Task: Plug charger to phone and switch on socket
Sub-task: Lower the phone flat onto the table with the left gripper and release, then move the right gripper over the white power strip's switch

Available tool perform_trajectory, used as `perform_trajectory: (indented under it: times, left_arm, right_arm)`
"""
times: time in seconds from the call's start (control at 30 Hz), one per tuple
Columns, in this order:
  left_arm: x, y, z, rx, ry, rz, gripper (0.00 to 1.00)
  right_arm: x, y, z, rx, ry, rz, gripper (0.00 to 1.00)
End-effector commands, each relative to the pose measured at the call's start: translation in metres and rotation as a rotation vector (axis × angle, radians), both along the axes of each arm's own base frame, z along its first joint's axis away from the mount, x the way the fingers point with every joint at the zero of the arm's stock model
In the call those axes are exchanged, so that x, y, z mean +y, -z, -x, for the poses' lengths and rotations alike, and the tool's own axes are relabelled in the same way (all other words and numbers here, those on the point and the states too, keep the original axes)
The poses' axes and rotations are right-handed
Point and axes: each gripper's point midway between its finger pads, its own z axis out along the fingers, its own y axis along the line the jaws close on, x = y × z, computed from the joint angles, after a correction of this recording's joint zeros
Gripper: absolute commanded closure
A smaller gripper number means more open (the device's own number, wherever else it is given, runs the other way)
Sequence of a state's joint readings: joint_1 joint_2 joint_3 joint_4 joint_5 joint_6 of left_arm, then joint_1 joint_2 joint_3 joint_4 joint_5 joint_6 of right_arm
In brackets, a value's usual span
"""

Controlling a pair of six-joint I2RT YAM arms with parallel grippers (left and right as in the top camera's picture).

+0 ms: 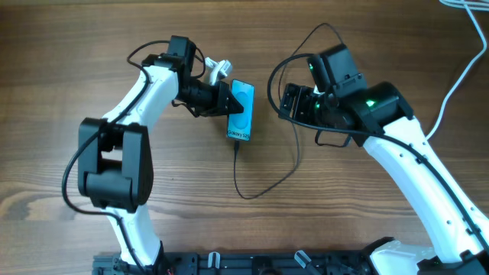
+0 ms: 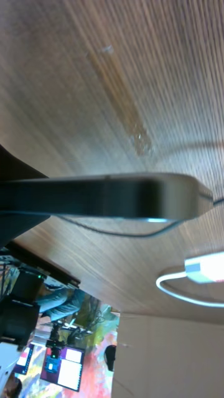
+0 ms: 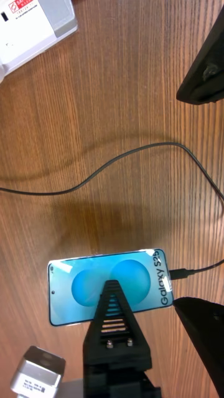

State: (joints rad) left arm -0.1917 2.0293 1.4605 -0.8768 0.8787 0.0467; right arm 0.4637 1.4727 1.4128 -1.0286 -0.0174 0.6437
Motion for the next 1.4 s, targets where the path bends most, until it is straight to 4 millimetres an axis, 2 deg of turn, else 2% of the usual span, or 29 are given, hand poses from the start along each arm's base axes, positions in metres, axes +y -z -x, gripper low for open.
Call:
perform_trajectory:
  times: [0.0, 0.17, 0.6, 0.7, 0.8, 0.87, 1.0, 1.1, 1.2, 1.23, 1.33, 1.37]
  left_arm:
    - [-0.001, 0.018, -0.002, 0.028, -0.005, -0.003, 0.96]
    - [-0.004, 0.049, -0.007, 0.093, -0.032, -0.013, 0.96]
    - [-0.002, 0.069, -0.016, 0.050, -0.032, -0.066, 0.94]
    - [0.002, 0.073, -0.017, 0.041, -0.037, -0.100, 0.83]
    - [0.011, 0.081, -0.017, 0.042, -0.045, -0.169, 0.82]
    - [0.016, 0.086, -0.016, 0.045, -0.049, -0.210, 0.72]
    - [0.019, 0.088, -0.014, 0.054, -0.050, -0.229, 0.70]
    - [0.021, 0.088, -0.012, 0.065, -0.052, -0.235, 0.59]
    - [0.027, 0.085, -0.011, 0.080, -0.061, -0.247, 0.39]
    - [0.031, 0.080, -0.011, 0.082, -0.069, -0.258, 0.36]
    - [0.048, 0.053, -0.015, 0.029, -0.101, -0.315, 0.00]
    - [0.052, 0.042, -0.018, 0.001, -0.121, -0.335, 0.00]
  right_arm:
    - [-0.002, 0.000, -0.007, -0.003, 0.026, 0.012, 0.00]
    - [-0.001, -0.001, -0.010, -0.014, 0.026, 0.006, 0.00]
    - [0.000, -0.001, -0.011, -0.019, 0.026, 0.004, 0.00]
    - [0.000, -0.001, -0.010, -0.017, 0.025, 0.005, 0.00]
    - [-0.001, -0.001, -0.010, -0.014, 0.025, 0.006, 0.00]
    - [-0.001, 0.000, -0.009, -0.013, 0.025, 0.007, 0.00]
    - [-0.001, 0.000, -0.009, -0.013, 0.025, 0.007, 0.00]
    - [-0.002, 0.000, -0.009, -0.012, 0.025, 0.014, 0.00]
    - [-0.012, 0.003, -0.008, -0.005, 0.048, 0.054, 0.00]
    - [-0.020, 0.005, -0.009, 0.005, 0.067, 0.067, 0.00]
    - [-0.052, 0.012, -0.015, 0.054, 0.112, 0.072, 0.00]
    - [-0.057, 0.015, -0.016, 0.072, 0.103, 0.060, 0.00]
